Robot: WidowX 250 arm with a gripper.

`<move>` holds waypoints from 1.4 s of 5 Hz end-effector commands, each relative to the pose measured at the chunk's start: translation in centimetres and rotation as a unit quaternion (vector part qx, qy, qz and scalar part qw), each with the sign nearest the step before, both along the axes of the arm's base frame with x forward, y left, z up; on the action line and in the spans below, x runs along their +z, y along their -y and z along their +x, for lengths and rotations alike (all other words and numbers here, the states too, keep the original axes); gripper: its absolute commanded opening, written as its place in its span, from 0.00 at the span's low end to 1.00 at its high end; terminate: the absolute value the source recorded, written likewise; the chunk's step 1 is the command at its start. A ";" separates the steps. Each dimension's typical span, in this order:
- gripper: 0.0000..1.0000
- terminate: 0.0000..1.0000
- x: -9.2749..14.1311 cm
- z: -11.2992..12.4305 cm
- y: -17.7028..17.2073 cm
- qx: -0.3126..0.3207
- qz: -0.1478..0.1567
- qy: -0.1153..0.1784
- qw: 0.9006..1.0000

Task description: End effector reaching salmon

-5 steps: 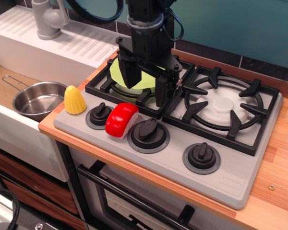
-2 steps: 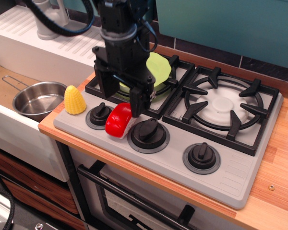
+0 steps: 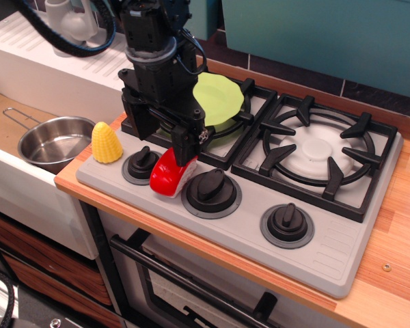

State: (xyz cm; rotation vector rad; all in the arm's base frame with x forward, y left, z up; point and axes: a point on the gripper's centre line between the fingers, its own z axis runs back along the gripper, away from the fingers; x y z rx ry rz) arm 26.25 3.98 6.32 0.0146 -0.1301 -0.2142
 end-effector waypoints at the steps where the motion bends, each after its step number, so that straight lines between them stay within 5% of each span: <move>1: 1.00 0.00 -0.2 0.5 -0.2 0.001 0.000 0.029 1.000; 7: 1.00 0.00 -1.5 1.4 1.2 0.036 -0.028 0.016 0.999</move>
